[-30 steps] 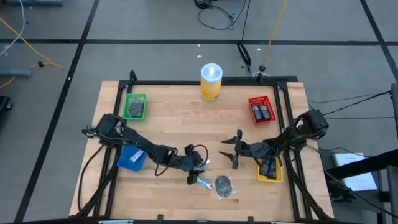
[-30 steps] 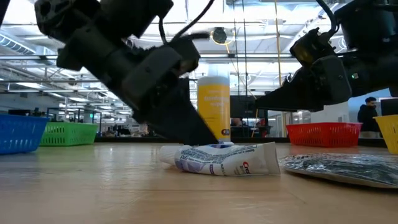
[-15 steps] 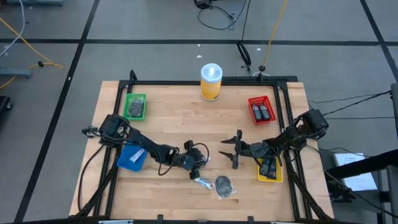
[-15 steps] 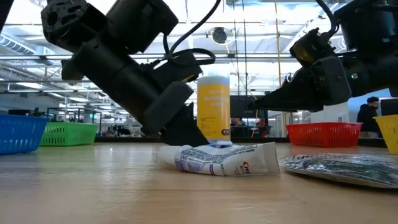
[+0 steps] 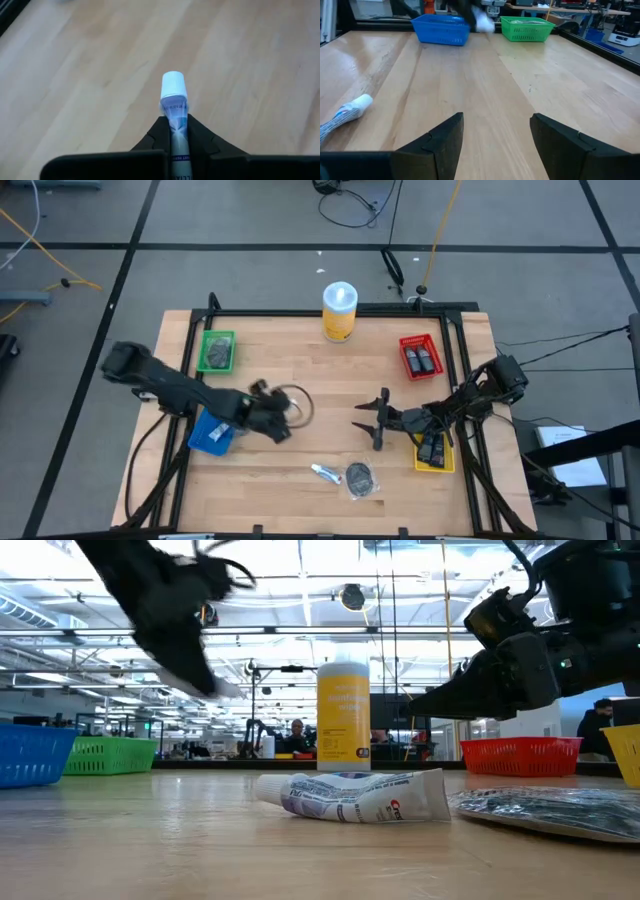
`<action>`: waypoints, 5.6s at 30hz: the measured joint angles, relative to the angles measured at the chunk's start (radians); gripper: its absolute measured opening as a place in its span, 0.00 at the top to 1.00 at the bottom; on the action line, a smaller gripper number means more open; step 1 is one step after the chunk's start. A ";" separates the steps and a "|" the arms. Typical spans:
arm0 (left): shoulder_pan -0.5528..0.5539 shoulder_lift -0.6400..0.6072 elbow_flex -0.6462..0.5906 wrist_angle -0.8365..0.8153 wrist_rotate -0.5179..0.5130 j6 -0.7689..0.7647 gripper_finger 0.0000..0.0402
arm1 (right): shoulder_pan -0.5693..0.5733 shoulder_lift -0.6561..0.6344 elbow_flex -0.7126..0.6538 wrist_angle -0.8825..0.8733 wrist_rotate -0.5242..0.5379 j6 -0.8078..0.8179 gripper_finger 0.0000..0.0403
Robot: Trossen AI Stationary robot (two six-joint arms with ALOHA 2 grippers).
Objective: Pick & Place Travel size toiletries
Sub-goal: Put the toothpaste into the blue bin, then adjust the blue bin, then put the hairbrush into the green bin
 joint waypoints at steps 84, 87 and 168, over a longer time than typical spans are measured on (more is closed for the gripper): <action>0.113 -0.135 -0.232 -0.649 0.324 -0.742 0.98 | -0.043 0.000 0.000 0.000 -0.006 0.029 0.45; 0.119 -0.135 -0.232 -0.645 0.315 -0.741 0.99 | -0.043 0.000 0.000 0.000 -0.006 0.029 0.45; 0.014 0.388 -0.188 1.315 0.539 0.714 0.80 | 0.144 -0.061 0.323 -0.713 -0.456 0.248 0.32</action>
